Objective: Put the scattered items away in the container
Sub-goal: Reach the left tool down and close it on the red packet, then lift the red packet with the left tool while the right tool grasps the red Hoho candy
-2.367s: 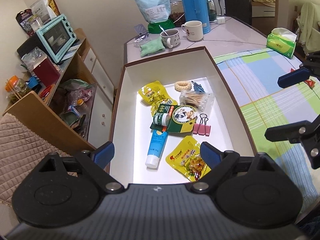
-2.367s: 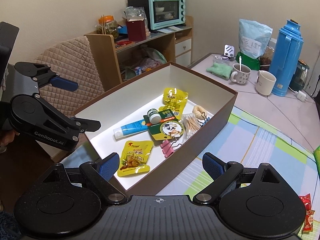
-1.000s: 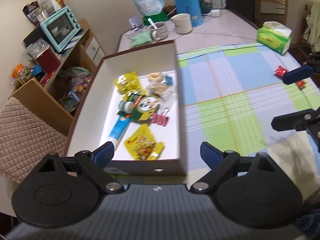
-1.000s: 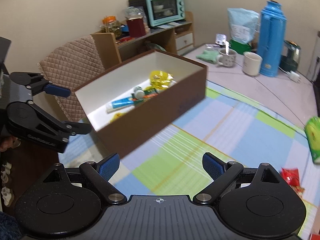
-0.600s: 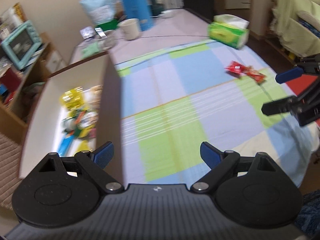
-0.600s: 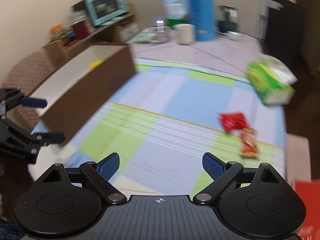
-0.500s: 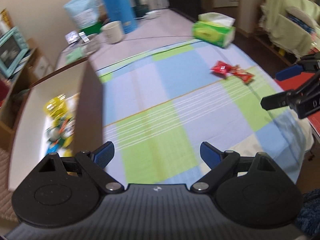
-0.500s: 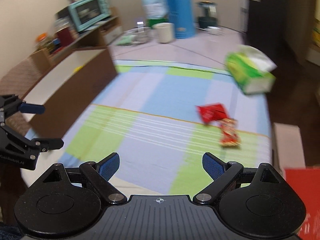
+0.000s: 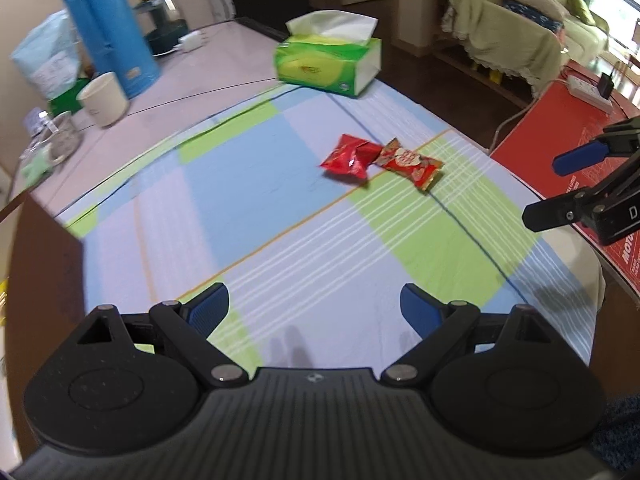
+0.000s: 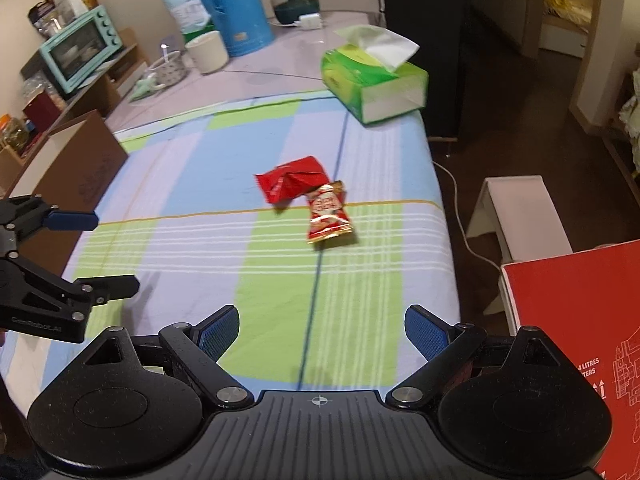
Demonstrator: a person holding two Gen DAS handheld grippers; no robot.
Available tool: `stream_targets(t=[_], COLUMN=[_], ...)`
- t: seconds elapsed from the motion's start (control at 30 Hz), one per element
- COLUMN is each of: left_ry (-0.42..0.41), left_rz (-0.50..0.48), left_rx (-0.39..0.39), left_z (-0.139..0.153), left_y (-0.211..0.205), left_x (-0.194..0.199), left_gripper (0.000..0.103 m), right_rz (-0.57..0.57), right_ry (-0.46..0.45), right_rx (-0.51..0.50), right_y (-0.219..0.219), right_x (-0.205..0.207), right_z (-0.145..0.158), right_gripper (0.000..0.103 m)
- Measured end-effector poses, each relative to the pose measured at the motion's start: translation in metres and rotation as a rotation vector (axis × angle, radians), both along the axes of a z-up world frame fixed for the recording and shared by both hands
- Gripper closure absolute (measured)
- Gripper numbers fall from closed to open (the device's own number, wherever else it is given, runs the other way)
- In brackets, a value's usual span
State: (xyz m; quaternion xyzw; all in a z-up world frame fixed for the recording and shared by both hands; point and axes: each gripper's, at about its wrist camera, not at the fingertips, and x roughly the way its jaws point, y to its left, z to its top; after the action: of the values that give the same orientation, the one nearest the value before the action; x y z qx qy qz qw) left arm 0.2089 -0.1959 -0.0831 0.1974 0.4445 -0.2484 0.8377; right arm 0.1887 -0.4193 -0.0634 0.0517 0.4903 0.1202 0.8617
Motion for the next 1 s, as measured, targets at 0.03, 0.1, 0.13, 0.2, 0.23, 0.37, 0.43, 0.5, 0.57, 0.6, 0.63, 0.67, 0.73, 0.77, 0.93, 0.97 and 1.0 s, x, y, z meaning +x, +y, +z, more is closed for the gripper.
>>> stream_targets(t=[0.03, 0.1, 0.13, 0.2, 0.23, 0.37, 0.43, 0.5, 0.57, 0.6, 0.63, 0.67, 0.73, 0.77, 0.93, 0.97, 1.0], left_ry=[0.003, 0.007, 0.009, 0.012, 0.017, 0.030, 0.037, 0.045, 0.051, 0.055, 0.058, 0.059, 0.068, 0.081, 0.109, 0.108, 0.106], left_rz=[-0.015, -0.049, -0.066, -0.104, -0.123, -0.193, -0.228, -0.261, -0.292, -0.307, -0.322, -0.334, -0.354, -0.362, -0.350, -0.337, -0.325], left_rx=[-0.004, -0.007, -0.006, -0.007, -0.004, 0.008, 0.014, 0.022, 0.028, 0.029, 0.029, 0.033, 0.040, 0.039, 0.006, 0.007, 0.009], left_z=[-0.003, -0.009, -0.012, -0.019, -0.022, -0.035, -0.041, -0.047, -0.052, -0.055, -0.057, -0.059, -0.065, -0.068, -0.069, -0.068, -0.066], left_y=[-0.005, -0.015, -0.021, -0.032, -0.039, -0.060, -0.068, -0.075, -0.081, -0.083, -0.085, -0.087, -0.090, -0.091, -0.081, -0.076, -0.072], left_x=[0.006, 0.020, 0.027, 0.041, 0.049, 0.075, 0.087, 0.099, 0.110, 0.116, 0.120, 0.124, 0.132, 0.135, 0.137, 0.135, 0.133], left_gripper=[0.012, 0.013, 0.013, 0.016, 0.016, 0.018, 0.022, 0.029, 0.034, 0.034, 0.034, 0.034, 0.038, 0.044, 0.058, 0.058, 0.058], right_rz=[-0.006, -0.018, -0.024, -0.037, -0.043, -0.069, -0.083, -0.097, -0.109, -0.114, -0.119, -0.121, -0.120, -0.120, -0.095, -0.079, -0.064], right_ry=[0.004, 0.011, 0.015, 0.022, 0.025, 0.036, 0.041, 0.047, 0.050, 0.052, 0.054, 0.056, 0.060, 0.061, 0.061, 0.056, 0.051], right_rx=[0.000, 0.000, 0.001, 0.001, 0.003, 0.012, 0.016, 0.023, 0.032, 0.036, 0.040, 0.041, 0.042, 0.042, 0.045, 0.044, 0.042], right_y=[-0.002, -0.007, -0.009, -0.012, -0.014, -0.023, -0.027, -0.032, -0.035, -0.037, -0.038, -0.039, -0.038, -0.038, -0.031, -0.027, -0.023], right_x=[0.004, 0.013, 0.017, 0.027, 0.032, 0.048, 0.056, 0.063, 0.067, 0.070, 0.072, 0.074, 0.076, 0.078, 0.084, 0.085, 0.086], right_z=[-0.001, -0.004, -0.006, -0.009, -0.011, -0.016, -0.020, -0.022, -0.024, -0.025, -0.026, -0.026, -0.028, -0.028, -0.032, -0.032, -0.032], right_gripper=[0.011, 0.011, 0.011, 0.011, 0.011, 0.011, 0.011, 0.011, 0.011, 0.011, 0.011, 0.011, 0.011, 0.011, 0.011, 0.011, 0.011])
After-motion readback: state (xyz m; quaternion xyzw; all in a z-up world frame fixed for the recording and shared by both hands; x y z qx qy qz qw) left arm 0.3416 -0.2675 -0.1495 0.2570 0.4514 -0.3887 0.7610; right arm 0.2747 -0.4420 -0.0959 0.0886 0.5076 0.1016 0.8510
